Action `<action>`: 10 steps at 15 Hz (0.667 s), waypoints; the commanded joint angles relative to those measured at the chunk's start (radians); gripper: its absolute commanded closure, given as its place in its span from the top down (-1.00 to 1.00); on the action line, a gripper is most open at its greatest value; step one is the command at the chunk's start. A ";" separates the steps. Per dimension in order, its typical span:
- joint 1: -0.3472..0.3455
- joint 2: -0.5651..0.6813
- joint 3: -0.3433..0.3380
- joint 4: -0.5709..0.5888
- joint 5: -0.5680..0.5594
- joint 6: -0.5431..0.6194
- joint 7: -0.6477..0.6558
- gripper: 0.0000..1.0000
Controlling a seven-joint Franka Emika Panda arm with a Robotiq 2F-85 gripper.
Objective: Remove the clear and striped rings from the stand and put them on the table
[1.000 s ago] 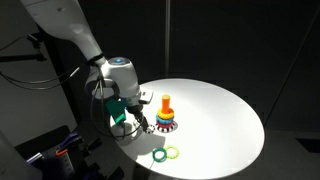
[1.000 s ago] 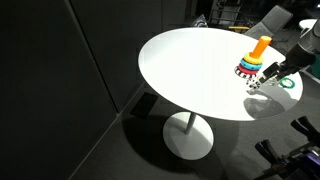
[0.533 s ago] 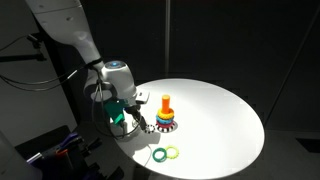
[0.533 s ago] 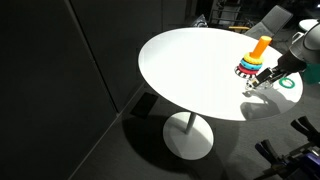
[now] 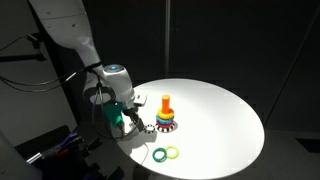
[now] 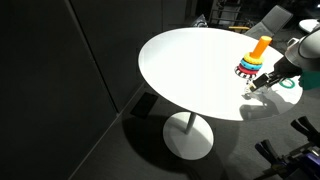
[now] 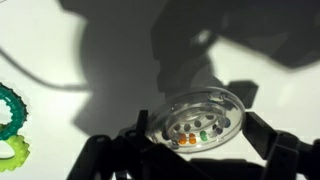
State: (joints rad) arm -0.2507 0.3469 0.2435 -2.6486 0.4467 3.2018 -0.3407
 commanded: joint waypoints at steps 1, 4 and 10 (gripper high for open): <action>-0.011 0.005 0.005 -0.001 -0.010 0.002 -0.016 0.97; -0.007 0.002 -0.001 -0.002 -0.011 -0.007 -0.015 1.00; 0.031 -0.033 -0.053 -0.013 -0.023 -0.084 -0.008 1.00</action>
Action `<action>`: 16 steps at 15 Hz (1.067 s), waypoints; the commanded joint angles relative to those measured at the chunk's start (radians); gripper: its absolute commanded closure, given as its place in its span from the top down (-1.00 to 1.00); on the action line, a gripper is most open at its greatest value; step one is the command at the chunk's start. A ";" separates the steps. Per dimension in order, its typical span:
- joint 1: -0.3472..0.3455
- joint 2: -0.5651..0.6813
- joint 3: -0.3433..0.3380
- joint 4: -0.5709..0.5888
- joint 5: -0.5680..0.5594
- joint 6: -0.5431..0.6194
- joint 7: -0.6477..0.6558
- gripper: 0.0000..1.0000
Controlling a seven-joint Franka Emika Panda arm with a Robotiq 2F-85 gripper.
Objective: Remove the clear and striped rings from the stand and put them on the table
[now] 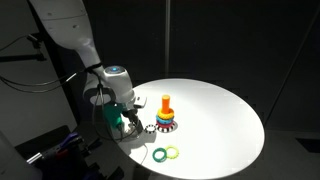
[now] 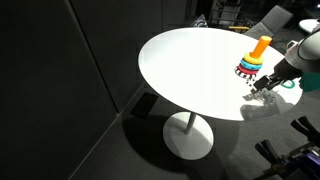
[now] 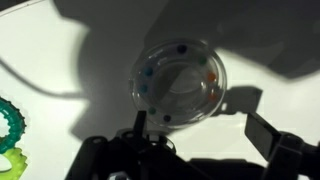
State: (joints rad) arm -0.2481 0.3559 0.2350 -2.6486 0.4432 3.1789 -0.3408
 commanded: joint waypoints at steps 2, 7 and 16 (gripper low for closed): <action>0.062 -0.062 -0.089 -0.017 -0.036 -0.100 -0.001 1.00; 0.199 -0.124 -0.264 -0.027 -0.136 -0.161 0.039 1.00; 0.181 -0.307 -0.277 -0.003 -0.356 -0.428 0.209 1.00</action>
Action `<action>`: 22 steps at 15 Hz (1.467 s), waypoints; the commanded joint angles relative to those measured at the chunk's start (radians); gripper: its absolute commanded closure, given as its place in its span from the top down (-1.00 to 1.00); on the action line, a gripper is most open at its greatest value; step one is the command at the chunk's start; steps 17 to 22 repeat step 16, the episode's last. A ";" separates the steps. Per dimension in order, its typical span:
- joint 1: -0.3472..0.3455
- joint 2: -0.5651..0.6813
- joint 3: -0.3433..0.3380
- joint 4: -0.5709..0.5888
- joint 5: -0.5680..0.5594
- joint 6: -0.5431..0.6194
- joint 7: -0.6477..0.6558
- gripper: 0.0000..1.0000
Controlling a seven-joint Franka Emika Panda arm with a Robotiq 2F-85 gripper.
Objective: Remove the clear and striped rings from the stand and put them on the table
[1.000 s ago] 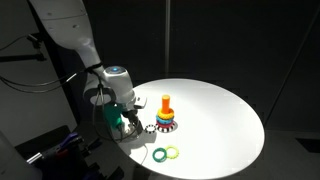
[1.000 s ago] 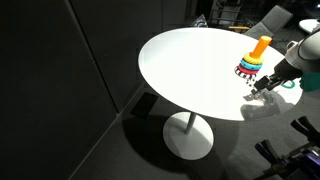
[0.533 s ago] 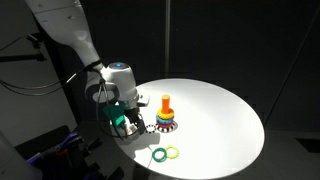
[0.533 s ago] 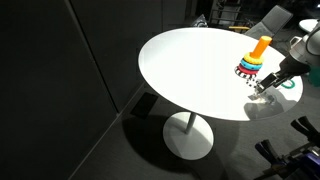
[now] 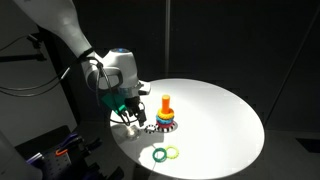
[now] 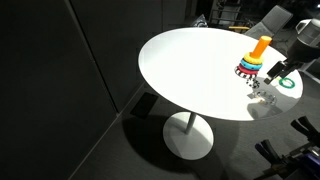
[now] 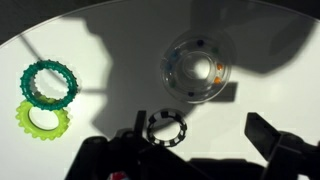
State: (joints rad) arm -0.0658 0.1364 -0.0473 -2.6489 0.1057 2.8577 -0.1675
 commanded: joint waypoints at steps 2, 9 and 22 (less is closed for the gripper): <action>0.000 -0.133 0.010 0.009 0.004 -0.188 0.021 1.00; 0.011 -0.250 0.002 0.044 -0.007 -0.350 0.028 1.00; 0.012 -0.239 -0.004 0.036 -0.002 -0.327 0.007 1.00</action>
